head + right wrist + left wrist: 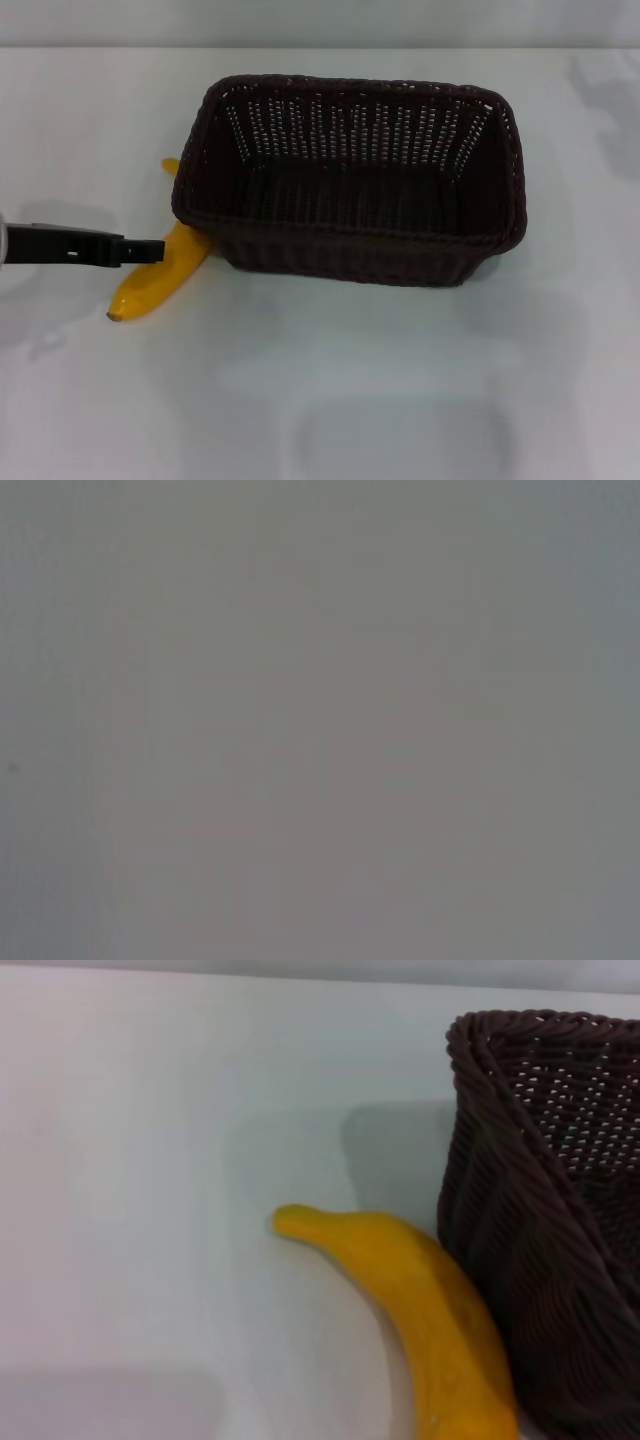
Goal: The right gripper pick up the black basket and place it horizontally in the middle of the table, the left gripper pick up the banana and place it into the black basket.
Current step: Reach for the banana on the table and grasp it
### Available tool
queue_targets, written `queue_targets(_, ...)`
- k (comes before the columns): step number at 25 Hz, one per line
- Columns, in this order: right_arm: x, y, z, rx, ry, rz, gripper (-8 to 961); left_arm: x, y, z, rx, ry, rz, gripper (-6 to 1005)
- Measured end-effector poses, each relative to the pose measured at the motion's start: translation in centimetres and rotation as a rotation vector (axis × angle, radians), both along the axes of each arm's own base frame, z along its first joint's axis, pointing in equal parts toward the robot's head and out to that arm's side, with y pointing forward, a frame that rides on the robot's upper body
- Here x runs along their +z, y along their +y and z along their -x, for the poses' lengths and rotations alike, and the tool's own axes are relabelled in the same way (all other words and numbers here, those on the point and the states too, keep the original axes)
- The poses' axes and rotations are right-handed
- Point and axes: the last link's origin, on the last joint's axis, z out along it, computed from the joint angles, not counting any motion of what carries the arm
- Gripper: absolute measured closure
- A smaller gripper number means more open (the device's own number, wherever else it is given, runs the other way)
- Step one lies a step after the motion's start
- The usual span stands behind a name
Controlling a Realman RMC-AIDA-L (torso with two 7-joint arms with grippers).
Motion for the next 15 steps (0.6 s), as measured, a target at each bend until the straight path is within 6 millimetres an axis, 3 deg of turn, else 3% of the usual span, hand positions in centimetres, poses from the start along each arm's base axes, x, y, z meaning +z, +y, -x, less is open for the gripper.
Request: queue_targets(15,-0.08,-0.14,0.34,0.010,-0.002,-0.001,203,-0.81,0.00,-0.11,0.002,-0.011,0.050,318)
